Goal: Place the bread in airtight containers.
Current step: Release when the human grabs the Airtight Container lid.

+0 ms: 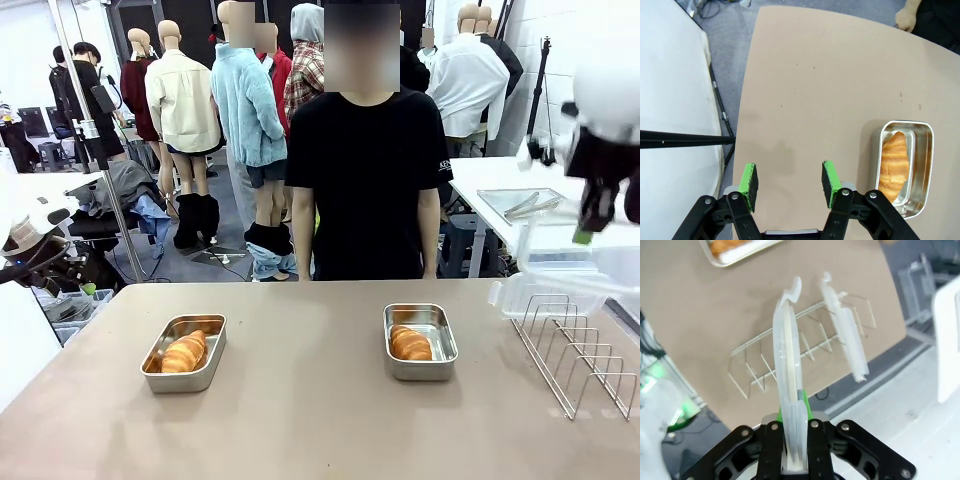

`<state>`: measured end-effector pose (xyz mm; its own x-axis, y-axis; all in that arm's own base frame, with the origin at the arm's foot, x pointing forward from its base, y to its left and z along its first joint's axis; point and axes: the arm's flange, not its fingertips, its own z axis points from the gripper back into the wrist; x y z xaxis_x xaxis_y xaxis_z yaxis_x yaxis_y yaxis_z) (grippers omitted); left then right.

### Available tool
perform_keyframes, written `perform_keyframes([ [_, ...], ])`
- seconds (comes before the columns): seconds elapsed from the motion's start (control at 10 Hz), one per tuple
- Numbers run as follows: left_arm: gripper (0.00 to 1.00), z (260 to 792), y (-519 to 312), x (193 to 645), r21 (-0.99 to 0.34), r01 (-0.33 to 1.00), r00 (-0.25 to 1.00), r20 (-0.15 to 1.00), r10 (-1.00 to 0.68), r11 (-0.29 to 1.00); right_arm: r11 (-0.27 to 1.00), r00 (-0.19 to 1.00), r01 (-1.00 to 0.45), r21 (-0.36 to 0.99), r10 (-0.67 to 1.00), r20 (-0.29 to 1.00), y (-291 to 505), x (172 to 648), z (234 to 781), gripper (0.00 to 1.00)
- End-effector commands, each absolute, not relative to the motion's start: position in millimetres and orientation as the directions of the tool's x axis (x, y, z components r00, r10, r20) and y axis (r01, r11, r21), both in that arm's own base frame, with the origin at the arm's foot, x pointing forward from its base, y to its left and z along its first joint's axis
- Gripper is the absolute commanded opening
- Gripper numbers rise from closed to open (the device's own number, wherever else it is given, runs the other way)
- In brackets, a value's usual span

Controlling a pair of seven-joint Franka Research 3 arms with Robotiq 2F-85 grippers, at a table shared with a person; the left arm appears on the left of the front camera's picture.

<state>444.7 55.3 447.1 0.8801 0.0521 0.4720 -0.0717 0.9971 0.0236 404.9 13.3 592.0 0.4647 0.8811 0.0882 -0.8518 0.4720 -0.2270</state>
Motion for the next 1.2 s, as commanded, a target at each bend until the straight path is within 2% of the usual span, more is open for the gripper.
perform_keyframes([
  [0.0, 0.67, 448, 55, 445, 0.032, -0.088, 0.878, 0.474, 0.062, 0.996, 0.649, 0.632, -0.739, -0.181, 0.761, 0.149, 35, 459, 629, 0.00],
  [0.1, 0.67, 448, 55, 445, 0.032, -0.088, 0.878, 0.474, 0.062, 0.996, 0.717, 0.689, -0.679, -0.158, 0.697, 0.198, 41, 487, 645, 0.00],
  [0.3, 0.67, 448, 55, 445, 0.032, -0.088, 0.878, 0.474, 0.062, 0.996, 0.834, 0.792, -0.551, -0.026, 0.533, 0.296, 39, 551, 655, 0.00],
  [0.5, 0.67, 448, 55, 445, 0.032, -0.088, 0.878, 0.474, 0.062, 0.996, 0.855, 0.829, -0.510, 0.095, 0.459, 0.320, 46, 593, 645, 0.00],
  [0.6, 0.67, 448, 55, 445, 0.032, -0.088, 0.878, 0.474, 0.062, 0.996, 0.867, 0.844, -0.488, 0.102, 0.440, 0.306, 53, 609, 636, 0.00],
  [0.8, 0.67, 448, 55, 445, 0.032, -0.088, 0.878, 0.474, 0.062, 0.996, 0.853, 0.844, -0.507, 0.120, 0.464, 0.269, 55, 617, 620, 0.00],
  [1.1, 0.67, 448, 55, 445, 0.032, -0.088, 0.878, 0.474, 0.062, 0.996, 0.863, 0.838, -0.498, 0.089, 0.452, 0.304, 49, 612, 618, 0.00],
])
